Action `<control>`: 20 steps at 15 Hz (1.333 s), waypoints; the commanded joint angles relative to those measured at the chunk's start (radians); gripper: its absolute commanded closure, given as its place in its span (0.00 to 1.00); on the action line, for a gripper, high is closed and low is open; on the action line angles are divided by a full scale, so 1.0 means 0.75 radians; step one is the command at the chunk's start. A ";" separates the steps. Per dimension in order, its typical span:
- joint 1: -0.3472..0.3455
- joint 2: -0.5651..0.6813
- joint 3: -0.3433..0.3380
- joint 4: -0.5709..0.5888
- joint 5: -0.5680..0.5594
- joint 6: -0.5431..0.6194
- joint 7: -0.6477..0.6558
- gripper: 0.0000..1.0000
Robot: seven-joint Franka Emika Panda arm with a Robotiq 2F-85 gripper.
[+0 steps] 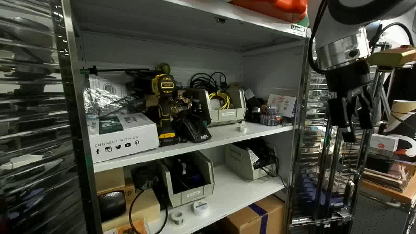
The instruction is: Put the white cable in the storage box
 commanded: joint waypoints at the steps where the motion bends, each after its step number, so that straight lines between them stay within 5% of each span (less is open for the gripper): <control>1: 0.024 0.001 -0.019 0.008 -0.007 -0.005 0.009 0.00; 11: 0.020 0.035 -0.026 0.051 -0.009 0.002 0.006 0.00; 20: 0.010 0.404 -0.065 0.397 -0.031 0.032 -0.042 0.00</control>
